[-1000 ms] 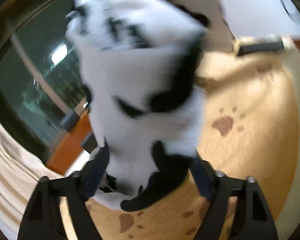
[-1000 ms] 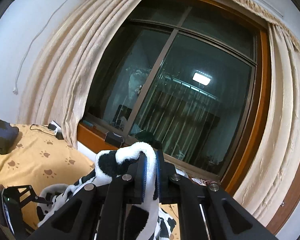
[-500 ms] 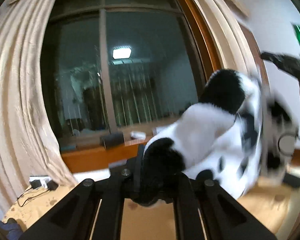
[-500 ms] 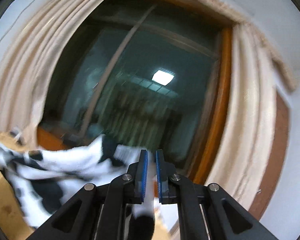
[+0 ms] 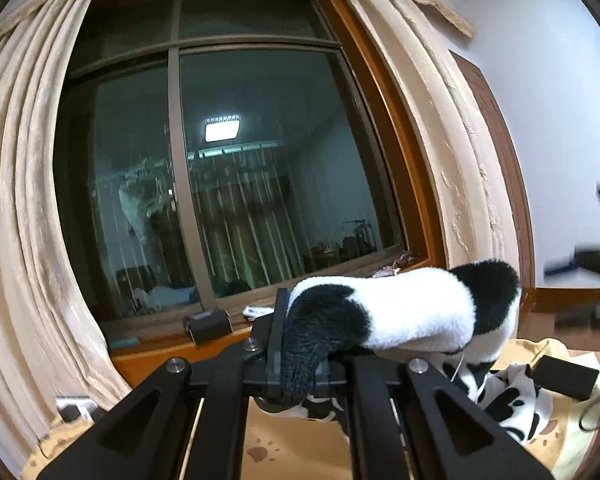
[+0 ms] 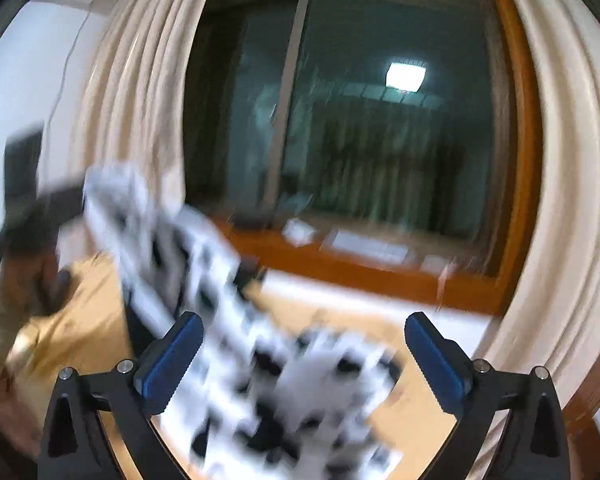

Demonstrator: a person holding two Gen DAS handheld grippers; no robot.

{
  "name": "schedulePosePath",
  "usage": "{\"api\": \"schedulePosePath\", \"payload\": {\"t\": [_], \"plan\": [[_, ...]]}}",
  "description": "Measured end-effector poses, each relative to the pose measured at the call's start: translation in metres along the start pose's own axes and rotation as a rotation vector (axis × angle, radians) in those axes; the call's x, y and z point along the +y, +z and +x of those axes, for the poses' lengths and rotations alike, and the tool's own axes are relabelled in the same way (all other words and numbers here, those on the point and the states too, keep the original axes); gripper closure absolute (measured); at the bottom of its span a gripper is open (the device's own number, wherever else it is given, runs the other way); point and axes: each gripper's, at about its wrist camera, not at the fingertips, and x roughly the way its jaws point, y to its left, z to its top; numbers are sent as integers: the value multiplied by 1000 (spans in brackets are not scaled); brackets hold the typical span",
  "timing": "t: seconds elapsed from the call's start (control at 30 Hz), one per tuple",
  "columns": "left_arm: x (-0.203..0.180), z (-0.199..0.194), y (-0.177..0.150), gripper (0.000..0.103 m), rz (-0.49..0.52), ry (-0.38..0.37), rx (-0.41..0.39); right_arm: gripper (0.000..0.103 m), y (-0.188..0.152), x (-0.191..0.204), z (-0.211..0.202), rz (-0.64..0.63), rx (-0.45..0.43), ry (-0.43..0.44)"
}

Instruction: Fold clothes

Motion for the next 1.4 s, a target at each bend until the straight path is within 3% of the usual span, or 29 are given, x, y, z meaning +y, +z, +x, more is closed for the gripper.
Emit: {"api": "schedulePosePath", "payload": {"t": [0.23, 0.33, 0.47, 0.6, 0.67, 0.73, 0.77, 0.83, 0.97, 1.07, 1.2, 1.4], "plan": [[4, -18, 22, 95, -22, 27, -88, 5, -49, -42, 45, 137, 105, 191], [5, -18, 27, 95, -26, 31, -95, 14, -53, -65, 70, 221, 97, 353], [8, -15, 33, 95, -37, 39, -91, 14, -51, -77, 116, 273, 95, 641], [10, -17, 40, 95, -55, 42, -89, 15, -49, -63, 152, 272, 116, 811], [11, -17, 43, 95, -54, 51, -92, 32, -49, -53, 163, 256, 136, 850], [12, -16, 43, 95, -48, 64, -87, 74, -50, -42, 175, 241, 155, 888], [13, -15, 43, 95, -48, 73, -83, 82, -50, -36, 178, 223, 163, 888], [19, -13, 41, 95, -57, 94, -75, 95, -51, -25, 173, 172, 168, 845], [39, -13, 34, 95, -113, 155, -69, 97, -42, -19, 145, 103, 134, 686], [51, -16, 30, 95, -172, 182, -76, 98, -18, -37, 106, 94, 40, 417], [54, -25, 31, 95, -225, 180, -109, 98, 29, -59, 45, 39, -165, 8], [51, -64, 59, 95, -237, 186, -250, 98, 93, -42, -29, -67, -484, -386]]}}
